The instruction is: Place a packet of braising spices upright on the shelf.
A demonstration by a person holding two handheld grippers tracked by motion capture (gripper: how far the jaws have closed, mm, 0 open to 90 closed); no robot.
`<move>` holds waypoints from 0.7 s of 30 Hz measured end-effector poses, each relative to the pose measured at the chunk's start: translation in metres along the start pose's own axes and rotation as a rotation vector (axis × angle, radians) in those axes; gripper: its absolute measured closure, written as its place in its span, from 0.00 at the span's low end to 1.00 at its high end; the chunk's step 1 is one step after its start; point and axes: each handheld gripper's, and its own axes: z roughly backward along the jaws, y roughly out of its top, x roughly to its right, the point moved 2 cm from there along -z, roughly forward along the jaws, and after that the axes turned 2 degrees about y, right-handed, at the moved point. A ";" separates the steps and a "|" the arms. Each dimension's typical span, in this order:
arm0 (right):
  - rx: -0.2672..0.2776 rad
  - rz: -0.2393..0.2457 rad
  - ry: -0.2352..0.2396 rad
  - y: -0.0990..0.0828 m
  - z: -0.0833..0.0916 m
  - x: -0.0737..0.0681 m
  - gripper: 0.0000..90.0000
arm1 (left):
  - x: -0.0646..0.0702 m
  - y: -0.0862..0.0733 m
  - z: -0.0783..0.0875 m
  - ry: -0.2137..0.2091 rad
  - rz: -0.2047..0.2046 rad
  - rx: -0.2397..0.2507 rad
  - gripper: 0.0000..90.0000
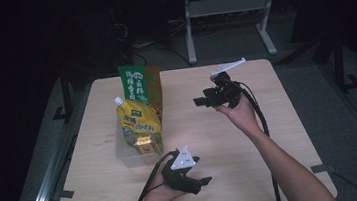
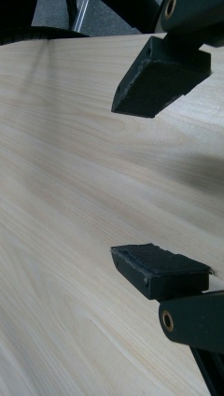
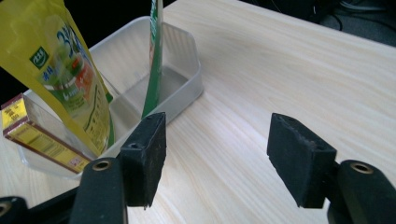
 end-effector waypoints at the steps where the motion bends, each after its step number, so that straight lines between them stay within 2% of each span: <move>1: 0.000 -0.005 -0.001 -0.002 0.001 0.001 0.40 | 0.000 0.000 0.000 0.002 -0.001 0.000 0.28; 5: 0.001 -0.025 -0.002 -0.011 0.004 0.004 0.40 | -0.002 0.000 0.001 0.006 0.010 0.009 0.28; 21: -0.006 -0.070 -0.025 -0.045 0.023 0.011 0.36 | -0.004 -0.001 0.000 0.008 0.006 0.000 0.27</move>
